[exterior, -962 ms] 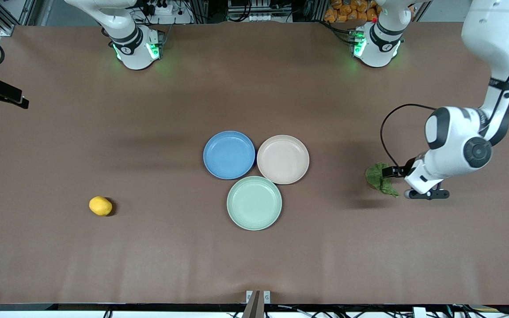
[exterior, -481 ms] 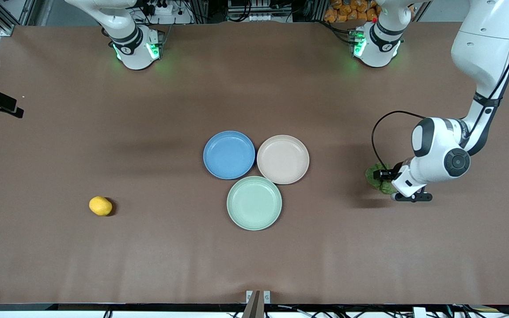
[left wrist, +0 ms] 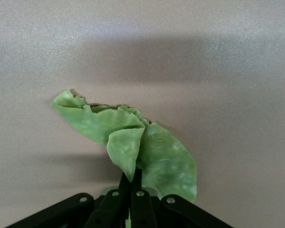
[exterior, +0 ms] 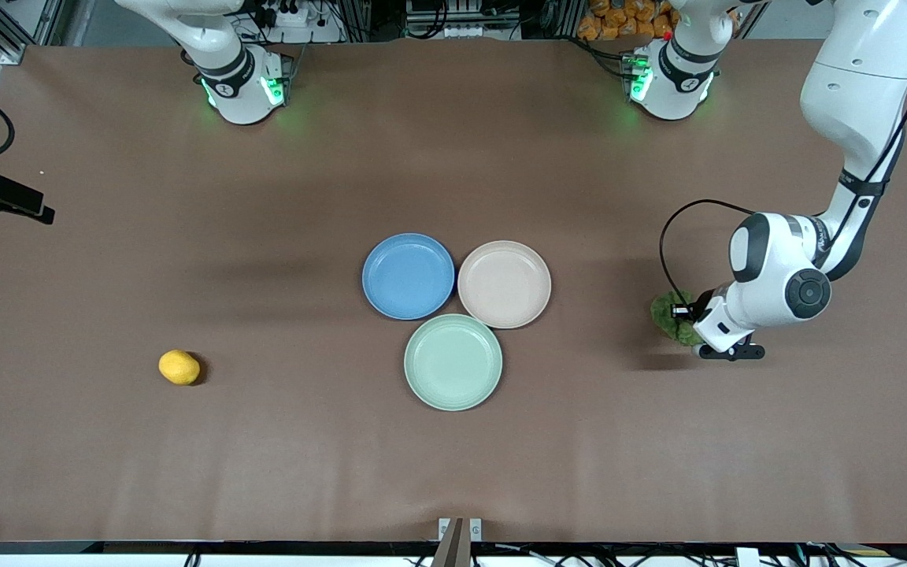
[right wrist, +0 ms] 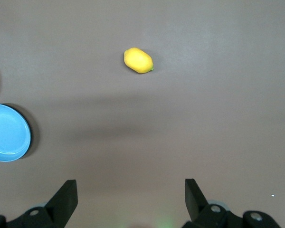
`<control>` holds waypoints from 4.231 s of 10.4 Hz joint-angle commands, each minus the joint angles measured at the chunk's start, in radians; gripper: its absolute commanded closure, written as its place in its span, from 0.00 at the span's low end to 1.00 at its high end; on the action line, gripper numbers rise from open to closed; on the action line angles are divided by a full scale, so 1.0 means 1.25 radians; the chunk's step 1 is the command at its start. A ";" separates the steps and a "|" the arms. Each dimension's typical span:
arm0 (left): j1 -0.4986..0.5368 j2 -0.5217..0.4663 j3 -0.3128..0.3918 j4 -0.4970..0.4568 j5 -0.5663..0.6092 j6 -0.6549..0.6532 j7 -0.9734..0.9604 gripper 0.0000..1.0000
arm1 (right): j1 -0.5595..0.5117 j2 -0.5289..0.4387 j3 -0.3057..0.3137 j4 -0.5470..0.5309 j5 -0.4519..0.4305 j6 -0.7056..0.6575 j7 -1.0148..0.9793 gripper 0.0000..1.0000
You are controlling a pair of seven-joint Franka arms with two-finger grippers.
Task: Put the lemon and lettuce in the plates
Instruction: 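Close the left gripper on the lettuce leaf and lift it, then carry the lettuce over the cream plate and release it, then raise the left gripper away while the right gripper reaches the lemon, then grasp the yellow lemon with the right gripper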
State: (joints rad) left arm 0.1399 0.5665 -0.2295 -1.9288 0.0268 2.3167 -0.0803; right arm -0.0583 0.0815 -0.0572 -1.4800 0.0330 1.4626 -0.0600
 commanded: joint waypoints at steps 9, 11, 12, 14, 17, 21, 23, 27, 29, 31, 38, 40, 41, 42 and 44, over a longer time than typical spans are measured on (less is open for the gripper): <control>-0.247 -0.037 -0.090 0.206 0.008 -0.243 -0.582 1.00 | -0.003 -0.022 0.002 0.035 0.010 -0.010 -0.005 0.00; -0.309 0.003 -0.090 0.241 0.007 -0.242 -0.692 1.00 | -0.004 -0.020 0.003 0.019 0.010 -0.001 -0.008 0.00; -0.334 0.022 -0.090 0.248 0.007 -0.231 -0.731 1.00 | -0.004 -0.019 0.003 0.007 0.010 0.022 -0.008 0.00; -0.374 0.064 -0.086 0.279 0.010 -0.226 -0.792 1.00 | -0.002 -0.033 0.005 -0.083 0.010 0.119 -0.008 0.00; -0.403 0.110 -0.088 0.329 0.007 -0.203 -0.839 0.56 | -0.004 -0.022 0.007 -0.193 0.010 0.241 -0.010 0.00; -0.400 0.075 -0.084 0.338 0.019 -0.202 -0.840 0.00 | -0.002 0.078 0.007 -0.237 0.013 0.353 -0.008 0.00; -0.374 0.015 -0.081 0.334 0.021 -0.220 -0.819 0.00 | 0.007 0.159 0.007 -0.237 0.013 0.444 -0.007 0.00; -0.271 -0.124 -0.070 0.337 0.021 -0.374 -0.598 0.00 | 0.029 0.301 0.005 -0.237 0.004 0.630 -0.012 0.00; -0.193 -0.198 -0.070 0.336 0.020 -0.447 -0.490 0.00 | 0.027 0.338 0.005 -0.236 0.004 0.682 -0.115 0.00; -0.123 -0.257 -0.072 0.336 0.020 -0.491 -0.402 0.00 | 0.023 0.362 0.003 -0.237 0.003 0.715 -0.252 0.00; 0.002 -0.376 -0.072 0.331 0.008 -0.592 -0.277 0.00 | 0.028 0.422 -0.006 -0.237 0.004 0.798 -0.504 0.00; 0.014 -0.393 -0.069 0.329 0.004 -0.605 -0.232 0.00 | 0.037 0.435 -0.006 -0.253 0.005 0.839 -0.504 0.00; 0.008 -0.400 -0.051 0.329 0.001 -0.610 -0.205 0.00 | 0.038 0.440 -0.006 -0.269 0.004 0.868 -0.504 0.00; -0.010 -0.405 -0.014 0.333 -0.009 -0.622 -0.169 0.00 | 0.045 0.444 -0.006 -0.287 0.005 0.905 -0.504 0.00; -0.064 -0.419 0.073 0.331 -0.018 -0.638 -0.115 0.00 | 0.047 0.460 -0.006 -0.292 0.004 0.927 -0.504 0.00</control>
State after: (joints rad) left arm 0.0991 0.0764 -0.2017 -1.4925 0.0286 1.5386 -0.2788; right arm -0.0040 0.6485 -0.0622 -1.8344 0.0335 2.5948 -0.6737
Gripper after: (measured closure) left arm 0.000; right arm 0.000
